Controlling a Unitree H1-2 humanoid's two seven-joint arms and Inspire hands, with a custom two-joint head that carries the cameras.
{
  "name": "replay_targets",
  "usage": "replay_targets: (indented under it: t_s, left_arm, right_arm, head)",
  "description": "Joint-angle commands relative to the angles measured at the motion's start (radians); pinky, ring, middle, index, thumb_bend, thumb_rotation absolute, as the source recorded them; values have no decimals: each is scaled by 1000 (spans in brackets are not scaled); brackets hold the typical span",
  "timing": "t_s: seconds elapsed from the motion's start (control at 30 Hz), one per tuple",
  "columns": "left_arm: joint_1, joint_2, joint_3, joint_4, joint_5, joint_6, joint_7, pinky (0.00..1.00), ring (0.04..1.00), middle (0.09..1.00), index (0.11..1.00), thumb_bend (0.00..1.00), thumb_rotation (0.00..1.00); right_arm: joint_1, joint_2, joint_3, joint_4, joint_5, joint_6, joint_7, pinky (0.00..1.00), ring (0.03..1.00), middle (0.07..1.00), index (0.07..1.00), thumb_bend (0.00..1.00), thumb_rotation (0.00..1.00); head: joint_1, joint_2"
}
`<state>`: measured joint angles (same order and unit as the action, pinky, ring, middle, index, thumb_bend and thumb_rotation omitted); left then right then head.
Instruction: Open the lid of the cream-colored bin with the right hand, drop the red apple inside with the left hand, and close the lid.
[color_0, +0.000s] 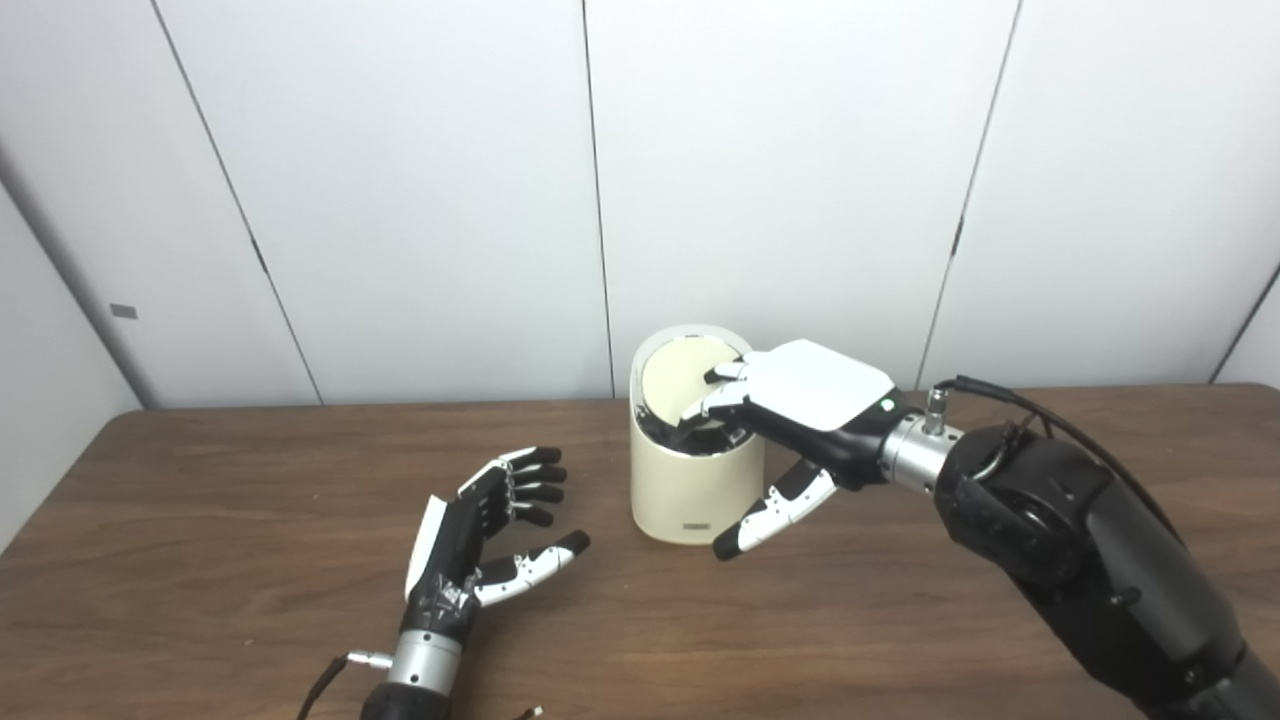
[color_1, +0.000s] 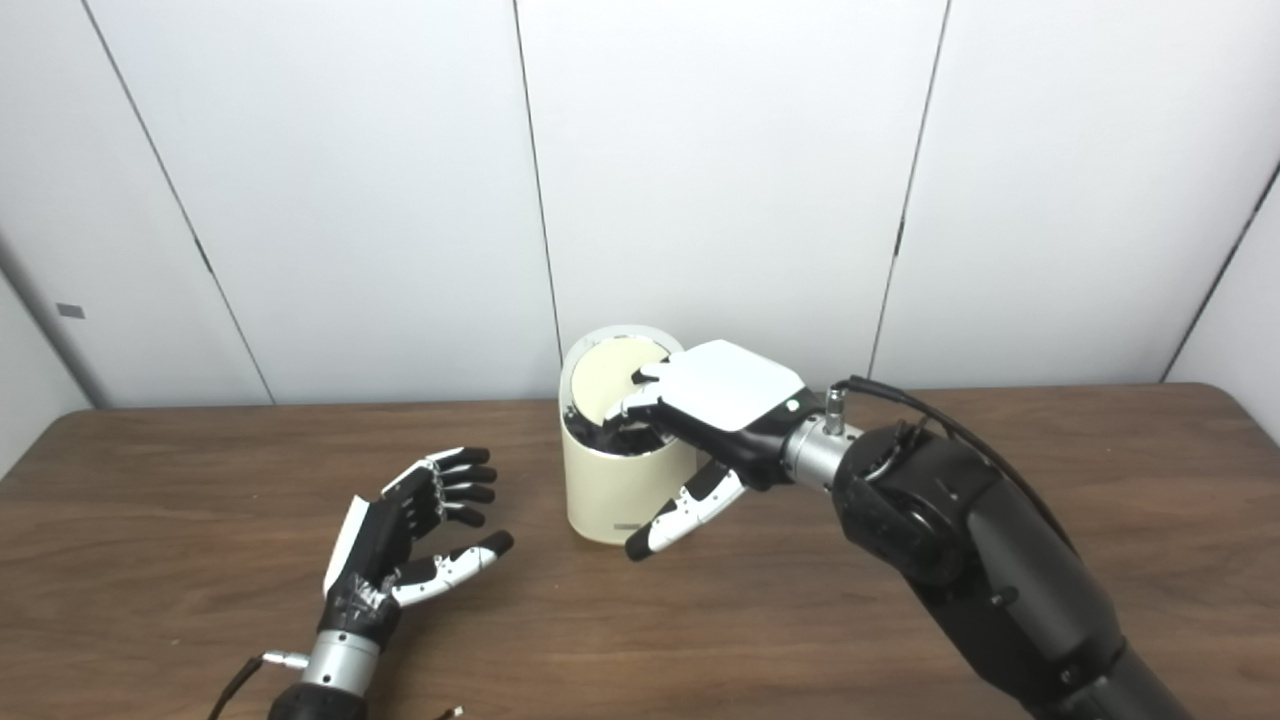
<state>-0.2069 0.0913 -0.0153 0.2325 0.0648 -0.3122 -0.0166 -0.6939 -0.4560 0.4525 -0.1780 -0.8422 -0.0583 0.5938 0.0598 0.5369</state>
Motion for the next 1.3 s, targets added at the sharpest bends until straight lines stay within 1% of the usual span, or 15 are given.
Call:
replay_targets:
  t_s: [0.0, 0.1, 0.23, 0.4, 0.47, 0.57, 0.63, 0.73, 0.83, 0.9, 0.93, 0.97, 1.0, 1.1, 1.27]
  left_arm:
    - [58, -23, -10, 25, 0, 8, 6, 575, 667, 704, 747, 649, 0]
    - [59, -24, -9, 24, 2, 7, 5, 578, 667, 704, 747, 648, 0]
    - [59, -26, -8, 22, 3, 12, 7, 578, 666, 702, 746, 648, 0]
    - [54, -23, -6, 38, -7, 0, -1, 581, 668, 705, 753, 640, 0]
    - [53, -21, -6, 41, -6, -4, -1, 575, 667, 705, 755, 644, 0]
    - [53, -20, -6, 38, -2, -2, 0, 572, 666, 706, 755, 643, 0]
    - [54, -19, -6, 35, -2, 1, 0, 577, 666, 706, 755, 644, 0]
    - [54, -17, -6, 35, -3, -1, -3, 571, 664, 707, 754, 642, 0]
    - [53, -16, -5, 39, -5, -5, -4, 567, 660, 706, 751, 648, 0]
    - [53, -16, -5, 39, -8, -9, -5, 571, 660, 705, 750, 650, 0]
    - [53, -17, -4, 39, -12, -10, -7, 573, 661, 706, 749, 650, 0]
    - [53, -17, -3, 39, -16, -10, -8, 574, 664, 706, 748, 654, 0]
    - [52, -17, -3, 39, -18, -9, -9, 575, 663, 705, 747, 656, 0]
    - [51, -16, -2, 38, -17, -10, -8, 575, 661, 702, 744, 654, 0]
    - [47, -10, -1, 49, -24, -25, -17, 584, 664, 705, 747, 653, 0]
  right_arm:
    - [-15, -19, 30, 1, -37, -19, 62, 962, 950, 798, 804, 756, 759]
    - [-15, -25, 43, 7, -62, -25, 67, 970, 955, 793, 802, 777, 774]
    - [-8, -22, 23, 0, -39, -15, 58, 968, 960, 794, 800, 773, 774]
    - [15, 8, -68, -15, 49, -8, -36, 925, 923, 780, 779, 722, 707]
    - [23, 21, -109, -26, 62, 1, -71, 944, 929, 786, 787, 689, 681]
    - [39, 36, -172, -38, 85, 14, -118, 894, 922, 796, 808, 668, 666]
    - [59, 52, -216, -40, 97, 30, -158, 911, 922, 820, 831, 657, 631]
    - [98, 76, -278, -40, 109, 34, -236, 748, 882, 847, 862, 660, 543]
    - [147, 94, -336, -15, 153, 30, -311, 691, 833, 847, 866, 644, 445]
    - [182, 103, -372, -4, 212, 57, -318, 711, 835, 865, 885, 641, 408]
    - [201, 107, -388, 4, 242, 63, -323, 727, 847, 879, 896, 644, 361]
    - [219, 108, -401, 14, 265, 62, -331, 729, 852, 886, 900, 653, 312]
    - [236, 108, -411, 25, 285, 61, -339, 720, 852, 888, 898, 661, 302]
    - [286, 117, -433, 43, 334, 94, -340, 711, 847, 898, 900, 726, 339]
    - [360, 114, -438, 100, 419, 38, -361, 682, 829, 888, 911, 765, 305]
  head:
    - [2, 2]
    - [3, 2]
    - [3, 1]
    - [0, -6]
    - [-2, -7]
    - [-3, -9]
    - [-5, -9]
    - [-8, -9]
    - [-10, -10]
    - [-11, -10]
    - [-11, -10]
    - [-11, -10]
    - [-11, -9]
    - [-8, -9]
    - [-10, -10]
